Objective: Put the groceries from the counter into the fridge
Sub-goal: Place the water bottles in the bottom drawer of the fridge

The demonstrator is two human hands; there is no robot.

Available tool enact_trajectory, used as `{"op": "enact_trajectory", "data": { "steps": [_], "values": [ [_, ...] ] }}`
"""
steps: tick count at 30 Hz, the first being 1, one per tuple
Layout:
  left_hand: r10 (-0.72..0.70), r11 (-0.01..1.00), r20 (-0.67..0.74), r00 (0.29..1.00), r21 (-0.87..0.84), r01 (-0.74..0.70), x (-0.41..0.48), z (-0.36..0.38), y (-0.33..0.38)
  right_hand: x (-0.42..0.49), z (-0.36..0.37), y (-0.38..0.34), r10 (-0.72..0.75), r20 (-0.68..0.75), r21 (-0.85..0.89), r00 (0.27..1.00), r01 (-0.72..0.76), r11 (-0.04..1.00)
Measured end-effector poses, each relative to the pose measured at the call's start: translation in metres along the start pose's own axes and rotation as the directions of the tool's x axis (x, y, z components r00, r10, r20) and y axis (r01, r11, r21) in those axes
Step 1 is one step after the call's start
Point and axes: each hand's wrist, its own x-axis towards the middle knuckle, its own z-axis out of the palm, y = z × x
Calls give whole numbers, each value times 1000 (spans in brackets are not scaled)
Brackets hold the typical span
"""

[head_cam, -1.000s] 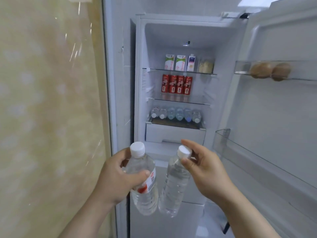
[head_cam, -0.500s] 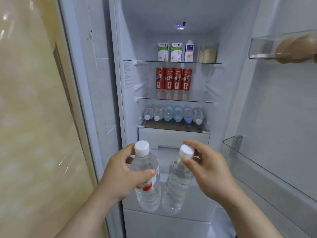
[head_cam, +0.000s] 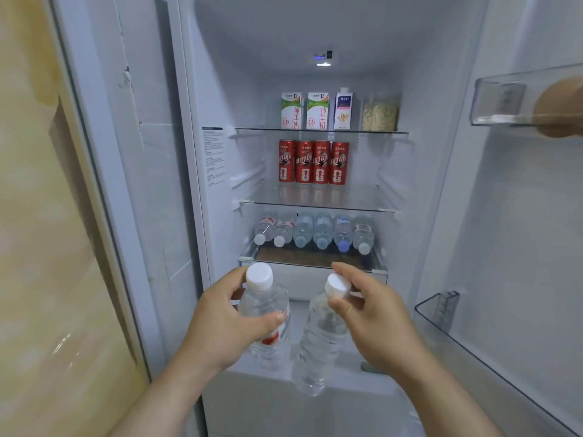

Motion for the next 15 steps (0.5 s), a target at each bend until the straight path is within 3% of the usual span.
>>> {"op": "enact_trajectory", "data": {
  "steps": [10, 15],
  "values": [
    [100, 992, -47, 994, -71, -103, 56, 13, -20, 56, 12, 17, 5, -133, -15, 991, -8, 1000],
    [202, 978, -84, 976, -25, -205, 100, 15, -42, 94, 30, 23, 24, -181, -33, 983, -31, 999]
  ]
}}
